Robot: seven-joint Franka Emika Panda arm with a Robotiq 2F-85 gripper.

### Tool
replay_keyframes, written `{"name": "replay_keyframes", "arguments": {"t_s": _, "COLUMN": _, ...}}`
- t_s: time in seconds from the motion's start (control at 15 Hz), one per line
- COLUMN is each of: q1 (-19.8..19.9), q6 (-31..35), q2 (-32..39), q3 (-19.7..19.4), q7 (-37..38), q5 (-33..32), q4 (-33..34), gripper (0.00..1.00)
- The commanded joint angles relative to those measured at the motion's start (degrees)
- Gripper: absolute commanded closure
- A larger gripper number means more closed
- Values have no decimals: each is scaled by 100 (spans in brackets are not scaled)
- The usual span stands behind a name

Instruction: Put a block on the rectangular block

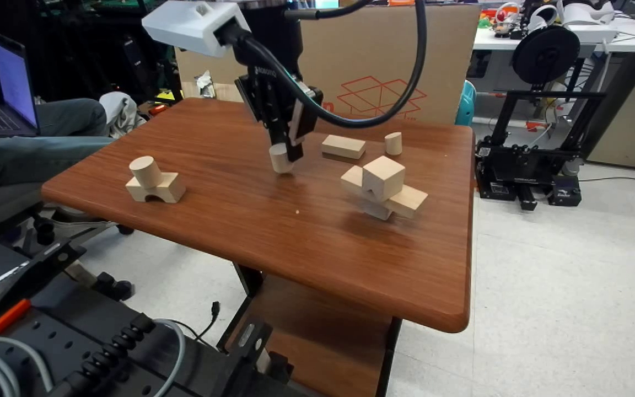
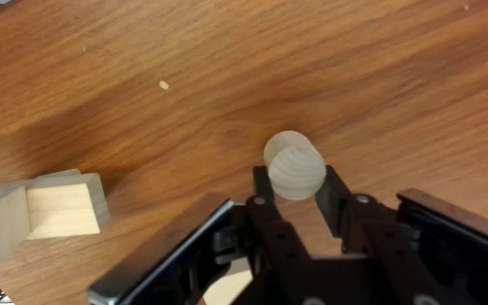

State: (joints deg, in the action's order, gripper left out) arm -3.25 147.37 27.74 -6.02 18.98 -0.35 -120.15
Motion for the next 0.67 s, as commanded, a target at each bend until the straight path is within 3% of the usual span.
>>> {"name": "replay_keyframes", "arguments": {"t_s": 0.0, "q1": -281, "q6": 256, "q2": -830, "q3": -100, "q7": 578, "q5": -15, "q4": -590, "gripper": 92}}
{"name": "replay_keyframes", "arguments": {"t_s": 0.27, "q1": -509, "q6": 228, "q2": -1931, "q3": -15, "q7": 1181, "q5": -134, "q4": -1168, "gripper": 92}}
{"name": "replay_keyframes", "arguments": {"t_s": 0.6, "q1": -491, "q6": 111, "q2": -2622, "q3": 405, "q7": 1865, "q5": -96, "q4": -1585, "gripper": 92}}
